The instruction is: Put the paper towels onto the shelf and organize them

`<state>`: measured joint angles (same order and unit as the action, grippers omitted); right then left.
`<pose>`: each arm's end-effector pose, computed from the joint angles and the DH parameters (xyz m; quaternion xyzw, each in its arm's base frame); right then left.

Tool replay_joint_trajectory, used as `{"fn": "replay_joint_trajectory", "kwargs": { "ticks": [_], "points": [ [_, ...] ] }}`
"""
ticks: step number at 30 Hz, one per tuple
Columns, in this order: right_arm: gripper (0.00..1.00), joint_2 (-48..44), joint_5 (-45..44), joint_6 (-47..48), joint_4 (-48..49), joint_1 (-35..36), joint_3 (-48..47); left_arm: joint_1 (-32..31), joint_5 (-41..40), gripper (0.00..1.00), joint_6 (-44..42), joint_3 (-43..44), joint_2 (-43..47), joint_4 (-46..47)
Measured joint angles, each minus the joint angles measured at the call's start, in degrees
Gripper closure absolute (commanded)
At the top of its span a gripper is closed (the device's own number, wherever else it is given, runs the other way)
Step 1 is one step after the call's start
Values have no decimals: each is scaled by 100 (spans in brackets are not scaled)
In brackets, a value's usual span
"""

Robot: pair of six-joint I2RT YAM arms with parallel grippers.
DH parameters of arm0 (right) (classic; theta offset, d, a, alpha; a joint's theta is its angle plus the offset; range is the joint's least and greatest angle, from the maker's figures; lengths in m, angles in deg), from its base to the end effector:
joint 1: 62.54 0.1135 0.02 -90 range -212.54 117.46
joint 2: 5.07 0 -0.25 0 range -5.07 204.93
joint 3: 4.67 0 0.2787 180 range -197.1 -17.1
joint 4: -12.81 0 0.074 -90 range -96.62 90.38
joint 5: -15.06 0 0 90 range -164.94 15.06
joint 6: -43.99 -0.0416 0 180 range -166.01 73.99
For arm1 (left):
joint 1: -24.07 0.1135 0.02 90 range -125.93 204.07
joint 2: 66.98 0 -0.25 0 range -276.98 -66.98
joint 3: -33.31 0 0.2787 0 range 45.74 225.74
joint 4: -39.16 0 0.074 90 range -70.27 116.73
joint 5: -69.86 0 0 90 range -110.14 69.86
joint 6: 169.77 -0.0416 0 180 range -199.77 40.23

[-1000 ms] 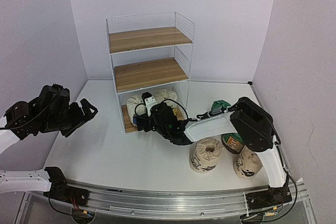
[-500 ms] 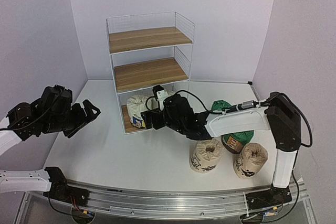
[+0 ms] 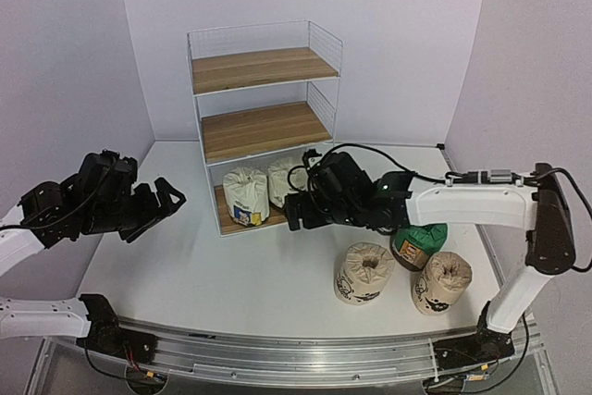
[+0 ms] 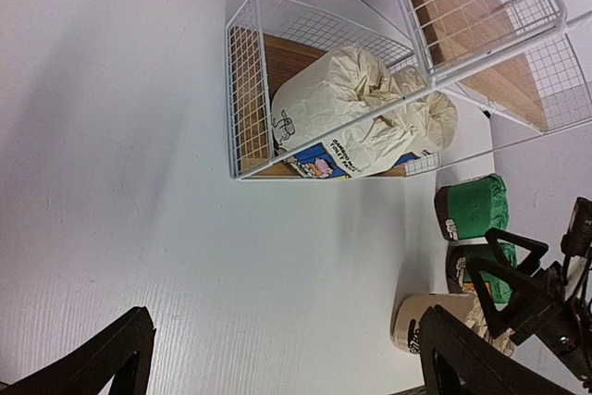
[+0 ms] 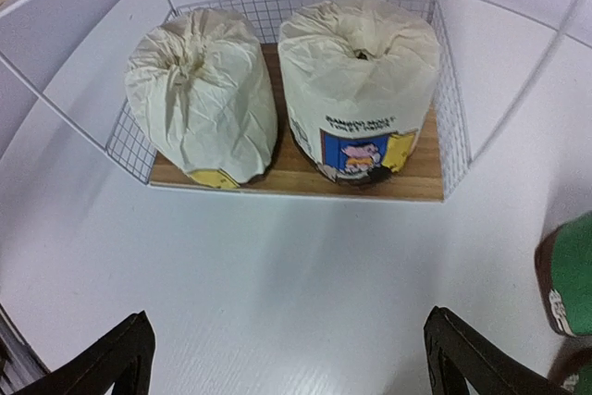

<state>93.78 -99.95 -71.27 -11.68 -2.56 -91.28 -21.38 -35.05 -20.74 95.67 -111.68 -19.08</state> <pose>0.2255 0.3552 0.2346 -0.1677 0.8619 0.1539 0.4531 0.1441 -0.1312 0.2996 -0.1604 0.8880 -0.2555 0.3470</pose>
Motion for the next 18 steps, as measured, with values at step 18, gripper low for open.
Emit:
{"fn": "replay_joint_trajectory", "kwargs": {
  "ticks": [18],
  "points": [
    [10, -2233, 1024, -1852, -3407, -699, 1025, 0, 894, 0, -518, -430, -566, 973]
  ]
}}
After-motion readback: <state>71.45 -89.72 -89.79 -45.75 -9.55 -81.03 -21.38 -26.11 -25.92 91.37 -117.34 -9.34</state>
